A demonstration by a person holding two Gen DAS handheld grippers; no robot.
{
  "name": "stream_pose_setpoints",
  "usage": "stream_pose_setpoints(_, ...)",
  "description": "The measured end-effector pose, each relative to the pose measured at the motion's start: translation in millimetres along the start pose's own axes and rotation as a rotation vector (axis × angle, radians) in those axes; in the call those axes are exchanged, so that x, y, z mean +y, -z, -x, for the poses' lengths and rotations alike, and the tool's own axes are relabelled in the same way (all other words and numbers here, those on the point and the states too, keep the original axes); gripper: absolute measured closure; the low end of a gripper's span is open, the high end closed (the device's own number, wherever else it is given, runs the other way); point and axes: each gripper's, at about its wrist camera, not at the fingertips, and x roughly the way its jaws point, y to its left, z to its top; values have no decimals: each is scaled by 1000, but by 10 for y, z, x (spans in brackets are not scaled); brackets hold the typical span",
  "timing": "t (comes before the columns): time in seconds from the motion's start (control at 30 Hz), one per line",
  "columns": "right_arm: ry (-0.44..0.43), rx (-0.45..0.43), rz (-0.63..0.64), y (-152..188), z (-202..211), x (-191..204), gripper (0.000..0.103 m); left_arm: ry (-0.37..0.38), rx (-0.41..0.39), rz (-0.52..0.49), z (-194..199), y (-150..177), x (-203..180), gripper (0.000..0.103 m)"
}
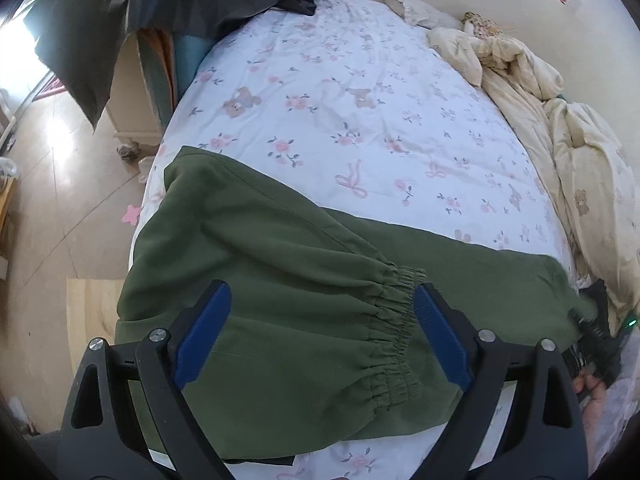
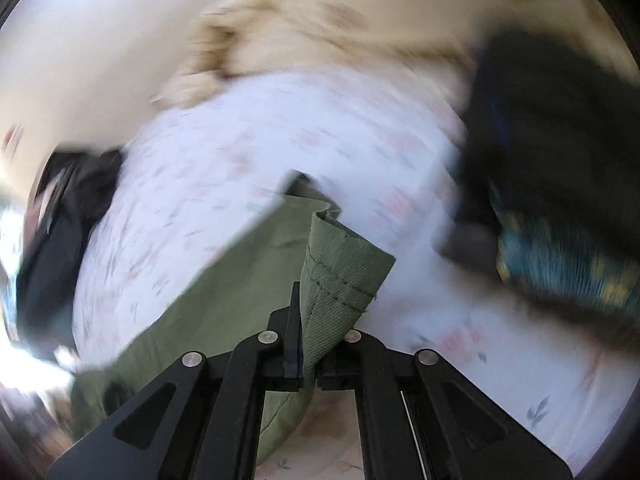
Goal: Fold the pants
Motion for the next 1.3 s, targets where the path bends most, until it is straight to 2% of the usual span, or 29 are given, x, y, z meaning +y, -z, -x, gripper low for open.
stream_pose_setpoints(0.1,-63,-42,213,45,209,604,100,8,27,12,-26,33,16,12)
stream_pose_setpoints(0.2,-159,-44,420,285,369,1281,101,13,40,28,-32,58,50,12)
stream_pose_setpoints(0.3,-213,4,631,745,326,1905,101,-1,36,28,-31,61,78,12)
stream_pose_setpoints(0.33,-228,41,714,1011,222,2129,101,-1,39,32,-35,62,87,12)
stream_pose_setpoints(0.4,-232,105,818,1418,7,2379,100,-2,40,34,-45,61,100,12)
stream_pose_setpoints(0.5,-218,215,943,1917,-305,2538,100,-20,38,32,-63,54,126,12)
stream_pose_setpoints(0.57,-177,250,1067,2221,-397,2575,100,-19,49,42,-91,43,161,12)
stream_pose_setpoints(0.7,-181,277,991,2125,-407,2513,99,-2,73,65,-131,40,187,12)
stream_pose_setpoints(0.83,-229,328,984,2150,-339,2543,90,7,70,39,-115,44,110,12)
stream_pose_setpoints(0.93,-360,433,933,2014,-197,2516,84,19,66,54,-68,40,115,12)
stream_pose_setpoints(1.0,-450,481,864,1838,-104,2514,75,47,76,83,-46,33,144,12)
stream_pose_setpoints(1.03,-481,485,842,1765,-68,2519,72,56,78,93,-38,28,155,12)
stream_pose_setpoints(1.07,-532,490,796,1620,-29,2529,64,60,79,103,-28,17,168,12)
stream_pose_setpoints(1.1,-569,497,756,1511,-8,2540,49,64,78,110,-21,6,174,12)
stream_pose_setpoints(1.13,-627,510,706,1366,25,2568,44,69,79,120,-11,-11,190,12)
stream_pose_setpoints(1.2,-687,493,690,1232,98,2625,44,80,81,139,3,-34,220,12)
stream_pose_setpoints(1.23,-656,407,715,1133,137,2686,44,85,82,149,10,-42,236,12)
stream_pose_setpoints(1.27,-575,339,728,1060,91,2739,44,88,83,160,16,-52,256,12)
stream_pose_setpoints(1.3,-507,321,730,1022,13,2773,47,88,82,170,18,-61,272,12)
